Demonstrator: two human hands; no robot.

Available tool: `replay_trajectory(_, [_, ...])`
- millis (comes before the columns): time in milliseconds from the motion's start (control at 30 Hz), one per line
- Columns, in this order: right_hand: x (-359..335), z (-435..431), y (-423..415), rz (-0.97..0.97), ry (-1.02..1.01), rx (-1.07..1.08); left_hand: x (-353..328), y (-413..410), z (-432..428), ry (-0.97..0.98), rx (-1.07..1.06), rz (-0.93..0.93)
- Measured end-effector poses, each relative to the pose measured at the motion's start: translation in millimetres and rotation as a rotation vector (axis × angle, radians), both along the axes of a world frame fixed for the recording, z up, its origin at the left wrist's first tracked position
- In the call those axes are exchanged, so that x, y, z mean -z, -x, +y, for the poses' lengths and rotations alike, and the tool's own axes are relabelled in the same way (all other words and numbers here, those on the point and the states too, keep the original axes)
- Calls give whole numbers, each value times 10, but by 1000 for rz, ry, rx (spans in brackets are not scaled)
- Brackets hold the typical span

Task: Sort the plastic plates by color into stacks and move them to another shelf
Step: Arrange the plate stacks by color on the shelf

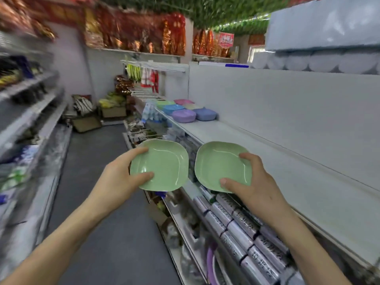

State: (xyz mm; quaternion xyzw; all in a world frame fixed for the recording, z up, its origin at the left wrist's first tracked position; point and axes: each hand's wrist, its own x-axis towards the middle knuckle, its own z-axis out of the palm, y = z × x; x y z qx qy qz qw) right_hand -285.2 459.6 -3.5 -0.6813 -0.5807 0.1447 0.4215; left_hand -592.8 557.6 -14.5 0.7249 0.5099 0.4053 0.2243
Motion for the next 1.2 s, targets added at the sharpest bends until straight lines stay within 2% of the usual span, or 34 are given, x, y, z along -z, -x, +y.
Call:
replay_trajectory(300, [175, 1781, 646, -32, -4, -139, 200, 823, 1330, 9, -133, -34])
replay_trajectory(533, [76, 3328, 1082, -35, -8, -231, -38, 1282, 2525, -26, -219, 37])
replay_trajectory(667, [80, 4101, 1287, -37, -4, -265, -67, 1496, 3189, -28, -260, 11])
replay_trajectory(867, [125, 5028, 1559, -73, 2, -240, 37, 1710, 4185, -8, -235, 25])
replay_trajectory(1200, [88, 6489, 2293, -87, 3, -27, 57, 2423, 6332, -23, -14, -7])
